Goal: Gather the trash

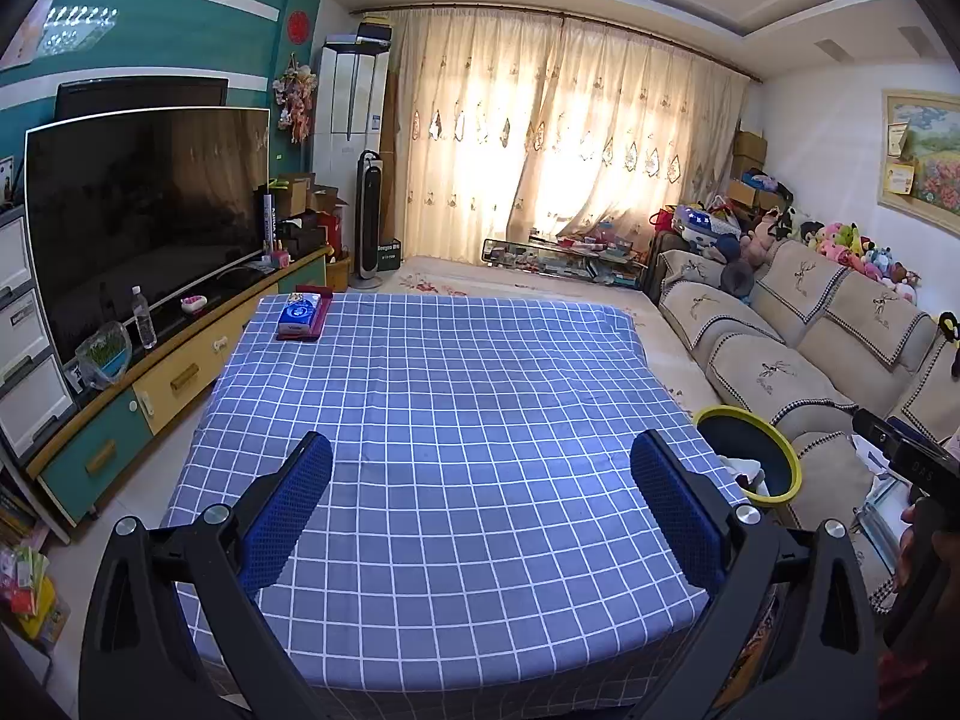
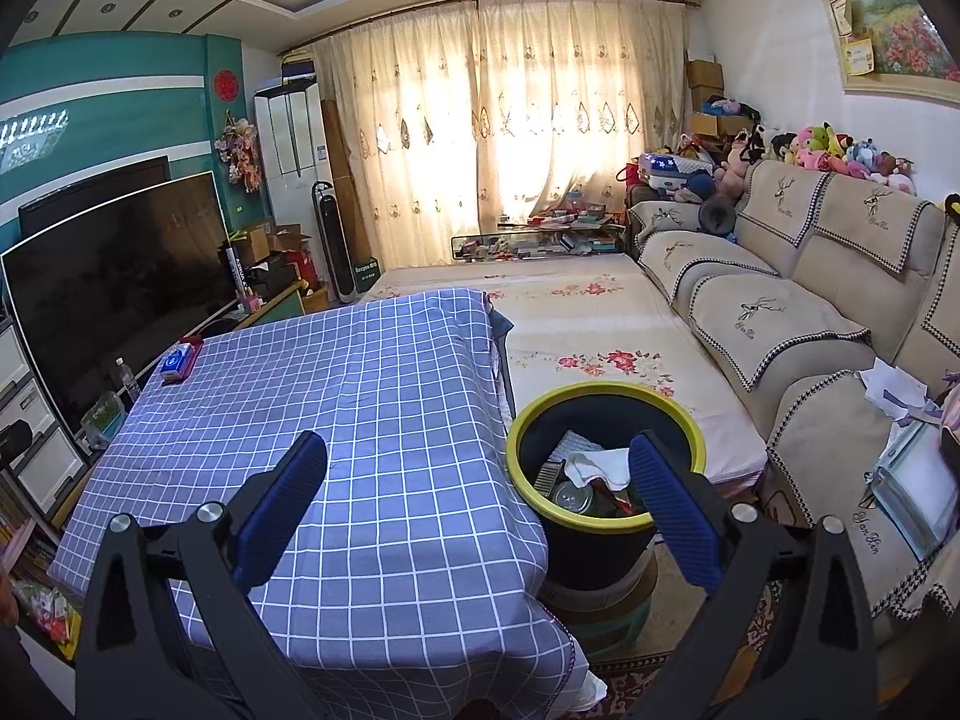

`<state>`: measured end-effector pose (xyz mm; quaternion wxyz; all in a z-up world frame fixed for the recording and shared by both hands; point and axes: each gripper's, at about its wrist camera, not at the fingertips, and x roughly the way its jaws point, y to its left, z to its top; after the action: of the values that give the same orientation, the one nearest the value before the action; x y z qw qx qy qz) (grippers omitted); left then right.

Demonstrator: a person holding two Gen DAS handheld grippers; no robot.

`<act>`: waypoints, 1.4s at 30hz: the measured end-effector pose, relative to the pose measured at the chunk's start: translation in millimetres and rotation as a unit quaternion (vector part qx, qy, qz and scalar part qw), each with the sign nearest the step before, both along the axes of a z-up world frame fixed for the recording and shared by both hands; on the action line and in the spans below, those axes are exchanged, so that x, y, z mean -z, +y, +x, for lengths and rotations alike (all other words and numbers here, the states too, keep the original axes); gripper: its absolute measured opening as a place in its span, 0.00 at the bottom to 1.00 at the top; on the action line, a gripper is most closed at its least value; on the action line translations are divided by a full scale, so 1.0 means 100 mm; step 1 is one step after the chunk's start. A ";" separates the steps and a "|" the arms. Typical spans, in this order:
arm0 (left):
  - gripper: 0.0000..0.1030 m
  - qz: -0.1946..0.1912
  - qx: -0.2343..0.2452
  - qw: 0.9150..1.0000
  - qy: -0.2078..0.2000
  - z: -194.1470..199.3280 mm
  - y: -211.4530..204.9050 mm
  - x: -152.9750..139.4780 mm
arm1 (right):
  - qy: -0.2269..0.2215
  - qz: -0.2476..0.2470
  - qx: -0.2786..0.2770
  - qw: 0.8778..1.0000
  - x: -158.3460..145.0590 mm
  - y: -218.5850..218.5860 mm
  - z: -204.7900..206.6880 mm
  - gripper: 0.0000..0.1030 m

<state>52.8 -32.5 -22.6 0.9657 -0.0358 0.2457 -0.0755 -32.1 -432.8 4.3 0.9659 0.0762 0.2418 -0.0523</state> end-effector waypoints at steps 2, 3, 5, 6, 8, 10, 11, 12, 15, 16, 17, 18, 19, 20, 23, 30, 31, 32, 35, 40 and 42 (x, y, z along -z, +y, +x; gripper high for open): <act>0.95 0.000 0.001 1.000 0.000 0.01 0.00 0.00 | 0.000 0.000 -0.001 1.000 0.01 0.01 0.00 0.93; 0.95 0.000 0.001 1.000 0.000 0.01 0.00 0.00 | 0.000 0.000 -0.001 1.000 0.01 0.01 0.00 0.93; 0.95 0.000 0.001 1.000 0.000 0.01 0.00 0.00 | 0.000 0.000 0.000 1.000 0.01 0.01 0.00 0.93; 0.95 0.000 0.001 1.000 0.001 0.01 0.00 0.00 | 0.000 0.000 0.000 1.000 0.01 0.02 0.00 0.93; 0.95 0.000 0.001 1.000 0.002 0.00 0.00 0.01 | 0.001 0.000 0.000 1.000 0.01 0.02 0.00 0.93; 0.95 0.000 0.001 1.000 0.003 0.01 0.00 0.01 | 0.001 0.001 0.000 1.000 0.01 0.03 0.00 0.93; 0.95 0.000 0.001 1.000 0.003 0.02 0.00 0.01 | 0.001 0.000 0.000 1.000 0.02 0.02 0.01 0.93; 0.95 0.001 0.002 1.000 0.003 0.02 0.00 0.01 | 0.001 0.000 -0.001 1.000 0.02 0.03 0.01 0.93; 0.95 0.001 0.002 1.000 0.004 0.02 0.00 0.02 | 0.002 0.001 -0.001 1.000 0.02 0.03 0.01 0.93; 0.95 0.001 0.003 1.000 0.005 0.02 -0.01 0.02 | 0.002 0.001 -0.001 1.000 0.02 0.02 0.01 0.93; 0.95 0.001 0.003 1.000 0.005 0.02 -0.01 0.02 | 0.002 0.001 -0.001 1.000 0.02 0.02 0.01 0.93; 0.95 0.001 0.003 1.000 0.006 0.03 -0.01 0.02 | 0.002 0.001 -0.001 1.000 0.02 0.03 0.01 0.93; 0.95 0.001 0.003 1.000 0.006 0.04 -0.01 0.02 | 0.002 0.001 -0.001 1.000 0.02 0.02 0.02 0.93; 0.95 0.001 0.003 1.000 0.007 0.04 -0.01 0.03 | 0.002 0.001 -0.001 1.000 0.02 0.02 0.02 0.93; 0.95 0.001 0.004 1.000 0.008 0.05 -0.01 0.03 | 0.003 0.002 -0.001 1.000 0.03 0.01 0.02 0.93; 0.95 0.001 0.004 1.000 0.008 0.05 -0.01 0.03 | 0.003 0.002 -0.001 1.000 0.03 0.02 0.02 0.93; 0.95 0.001 0.003 1.000 0.008 0.05 -0.01 0.03 | 0.003 0.002 -0.001 1.000 0.03 0.02 0.02 0.93; 0.95 0.001 0.003 1.000 0.008 0.05 -0.01 0.03 | 0.003 0.002 -0.001 1.000 0.02 0.02 0.02 0.93; 0.95 -0.002 0.002 1.000 0.009 0.06 -0.01 0.04 | 0.003 0.001 -0.002 1.000 0.03 0.03 0.02 0.93; 0.95 -0.001 0.005 1.000 0.011 0.08 -0.03 0.07 | 0.006 0.001 -0.002 1.000 0.06 0.02 0.03 0.93; 0.95 0.000 0.006 1.000 0.013 0.09 -0.04 0.08 | 0.007 0.001 -0.003 1.000 0.07 0.01 0.03 0.93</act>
<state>61.5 -36.1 -30.4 0.9620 -0.0350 0.2586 -0.0806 -29.4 -431.4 -2.8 0.9643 0.0759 0.2490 -0.0493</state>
